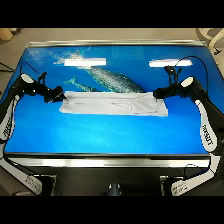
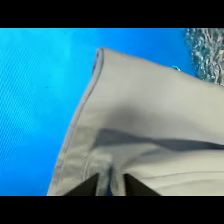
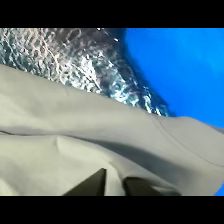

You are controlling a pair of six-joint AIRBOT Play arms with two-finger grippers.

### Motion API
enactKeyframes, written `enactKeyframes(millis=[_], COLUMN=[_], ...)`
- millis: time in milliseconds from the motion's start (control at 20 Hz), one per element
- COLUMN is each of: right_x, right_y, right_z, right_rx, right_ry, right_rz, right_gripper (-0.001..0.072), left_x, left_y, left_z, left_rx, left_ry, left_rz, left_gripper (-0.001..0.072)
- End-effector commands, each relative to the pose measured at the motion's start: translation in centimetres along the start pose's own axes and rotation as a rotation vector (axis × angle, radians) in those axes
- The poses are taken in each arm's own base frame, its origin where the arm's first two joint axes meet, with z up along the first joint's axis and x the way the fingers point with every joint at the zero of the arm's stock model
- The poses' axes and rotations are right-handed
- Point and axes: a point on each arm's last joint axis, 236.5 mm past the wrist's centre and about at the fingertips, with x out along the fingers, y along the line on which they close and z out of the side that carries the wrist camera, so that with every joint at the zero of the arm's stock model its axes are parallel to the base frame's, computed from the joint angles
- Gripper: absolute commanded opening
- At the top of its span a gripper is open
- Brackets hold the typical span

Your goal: Fold the shirts.

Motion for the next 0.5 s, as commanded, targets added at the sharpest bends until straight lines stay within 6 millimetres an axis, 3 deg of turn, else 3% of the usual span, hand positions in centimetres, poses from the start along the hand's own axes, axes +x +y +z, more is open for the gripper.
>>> enactKeyframes(millis=[0,50,100,250,450], right_x=[-0.1,-1.5,-3.0,-5.5,-3.9], right_y=[-0.5,-1.2,-2.1,-3.6,-2.6], right_z=[0.4,0.5,0.1,-3.3,-5.4], right_rx=[-0.042,-0.079,-0.106,-0.085,-0.047], right_ry=[-0.002,0.003,0.027,0.15,0.215], right_rz=[-0.022,-0.048,-0.077,-0.062,0.009], right_gripper=[0.0418,0.0639,0.0692,0.0712,0.0715], left_x=[0.2,-1.2,-2.6,-6.9,-9.3], left_y=[-0.1,-0.4,-0.8,-3.0,-6.3], left_z=[1.1,1.9,2.7,3.9,2.4], left_rx=[-0.034,-0.024,-0.005,0.056,0.14], left_ry=[-0.01,-0.04,-0.067,-0.151,-0.16], left_rz=[-0.025,-0.031,-0.037,-0.051,-0.064], left_gripper=[0.0548,0.0548,0.0547,0.0527,0.0521])
